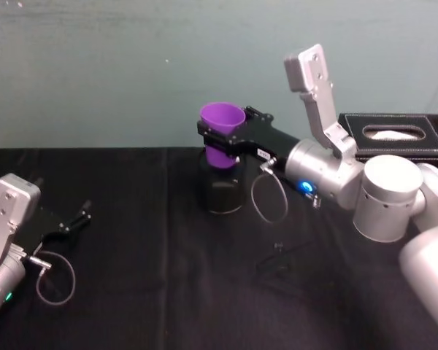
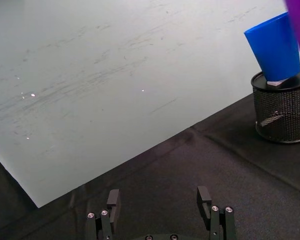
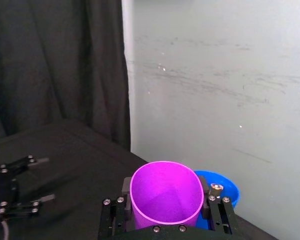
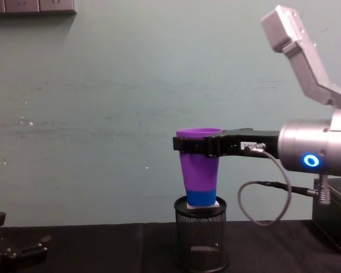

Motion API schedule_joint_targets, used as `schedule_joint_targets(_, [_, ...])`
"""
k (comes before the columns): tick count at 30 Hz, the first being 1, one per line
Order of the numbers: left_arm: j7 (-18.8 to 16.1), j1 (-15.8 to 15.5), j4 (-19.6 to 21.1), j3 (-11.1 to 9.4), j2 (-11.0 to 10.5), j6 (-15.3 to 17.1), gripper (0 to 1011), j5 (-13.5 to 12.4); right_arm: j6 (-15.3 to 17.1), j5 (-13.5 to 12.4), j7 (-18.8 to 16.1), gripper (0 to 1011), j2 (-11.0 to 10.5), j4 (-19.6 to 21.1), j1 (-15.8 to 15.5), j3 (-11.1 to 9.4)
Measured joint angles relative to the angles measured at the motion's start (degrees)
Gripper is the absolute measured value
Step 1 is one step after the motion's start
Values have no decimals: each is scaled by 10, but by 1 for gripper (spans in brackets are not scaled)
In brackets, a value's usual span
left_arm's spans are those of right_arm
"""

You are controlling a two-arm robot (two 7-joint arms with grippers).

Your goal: Pick up one cup with a gripper and tap it against the other cup.

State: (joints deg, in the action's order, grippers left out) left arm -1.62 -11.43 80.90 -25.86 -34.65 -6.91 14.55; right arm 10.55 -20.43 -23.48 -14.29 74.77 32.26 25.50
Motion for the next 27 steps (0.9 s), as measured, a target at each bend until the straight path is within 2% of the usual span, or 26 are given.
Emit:
schedule_joint_targets(8, [0,0,0,0,0,0,1000,0,3,-16,-1,747,-38,87,-60,-9])
schedule_joint_targets(13, [0,0,0,0,0,0,1000,0,-21,-17,-3,747,-63,131,-109,-10])
schedule_joint_targets(19, [0,0,0,0,0,0,1000,0,-53,-10,2,747,-77,150,-154,-9])
schedule_joint_targets(22, [0,0,0,0,0,0,1000,0,-82,3,10,747,-80,151,-182,-9])
schedule_joint_targets(27, [0,0,0,0,0,0,1000,0,-118,30,23,747,-77,132,-205,-8])
